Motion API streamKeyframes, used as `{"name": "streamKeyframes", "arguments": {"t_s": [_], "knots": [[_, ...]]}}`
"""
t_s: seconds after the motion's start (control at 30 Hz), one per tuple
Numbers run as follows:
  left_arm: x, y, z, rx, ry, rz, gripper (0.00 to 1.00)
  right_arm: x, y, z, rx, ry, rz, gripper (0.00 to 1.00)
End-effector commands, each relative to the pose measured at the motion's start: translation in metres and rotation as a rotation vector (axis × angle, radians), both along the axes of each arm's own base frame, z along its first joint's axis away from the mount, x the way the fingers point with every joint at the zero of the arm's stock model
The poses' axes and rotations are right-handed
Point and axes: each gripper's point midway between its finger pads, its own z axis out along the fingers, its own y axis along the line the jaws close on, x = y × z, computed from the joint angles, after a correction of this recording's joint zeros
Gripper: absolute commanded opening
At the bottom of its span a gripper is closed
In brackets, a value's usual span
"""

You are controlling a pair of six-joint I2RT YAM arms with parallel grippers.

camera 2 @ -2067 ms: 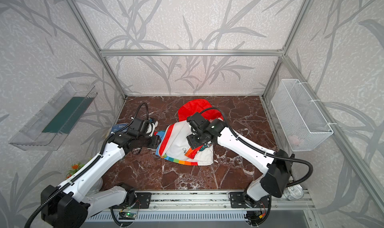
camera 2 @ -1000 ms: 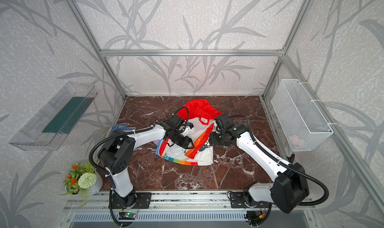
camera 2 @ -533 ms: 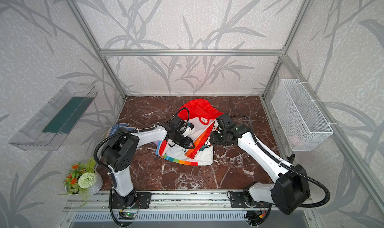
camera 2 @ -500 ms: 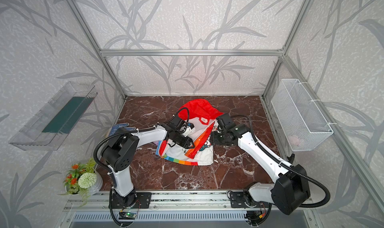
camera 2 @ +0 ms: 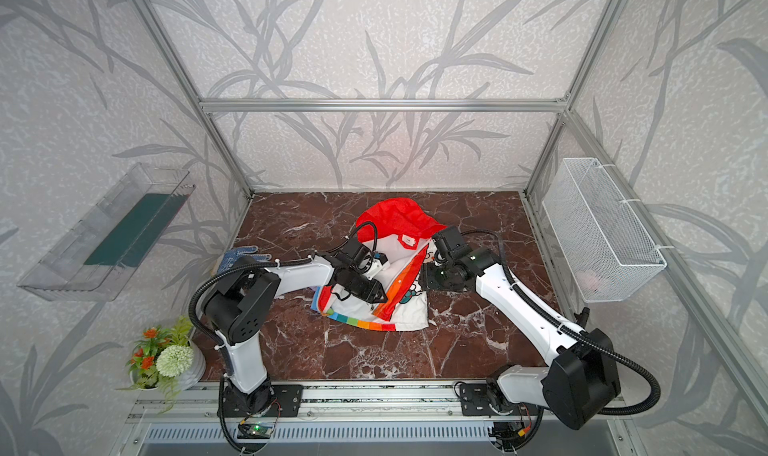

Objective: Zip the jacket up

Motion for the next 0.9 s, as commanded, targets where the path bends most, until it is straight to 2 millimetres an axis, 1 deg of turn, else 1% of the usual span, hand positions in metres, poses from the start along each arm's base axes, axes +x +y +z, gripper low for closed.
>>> {"name": "streamKeyframes", "arguments": {"t_s": [0.0,0.07,0.17,0.27,0.37,0.53,0.6,0.67,0.77,0.87], "knots": [[-0.002,-0.011,0.014,-0.073,0.001,-0.006,0.3,-0.001,-0.002,0.004,0.006,-0.008,0.002,0.63],[-0.001,-0.012,0.016,-0.088,-0.004,0.001,0.29,-0.001,-0.002,0.005,0.006,-0.01,0.001,0.63],[0.001,-0.014,0.025,-0.103,-0.016,0.008,0.22,-0.003,-0.003,0.007,0.012,-0.013,-0.005,0.62],[0.002,-0.016,0.032,-0.118,-0.018,0.011,0.12,-0.005,-0.002,0.012,0.041,-0.016,-0.025,0.62],[0.002,-0.016,0.04,-0.127,-0.017,0.018,0.0,-0.011,0.004,0.017,0.127,0.0,-0.077,0.61],[0.002,-0.02,0.066,-0.183,-0.007,0.043,0.0,-0.031,0.016,0.017,0.312,-0.014,-0.254,0.61],[0.0,-0.023,0.079,-0.222,0.042,0.056,0.0,-0.041,0.024,0.013,0.374,-0.016,-0.318,0.62],[-0.002,-0.024,0.09,-0.232,0.103,0.074,0.0,-0.048,0.035,0.011,0.449,-0.021,-0.352,0.64],[-0.002,-0.023,0.103,-0.226,0.153,0.105,0.0,-0.054,0.056,0.011,0.554,-0.026,-0.386,0.72],[-0.003,-0.02,0.111,-0.217,0.2,0.135,0.0,-0.059,0.074,0.004,0.615,-0.007,-0.415,0.79]]}}
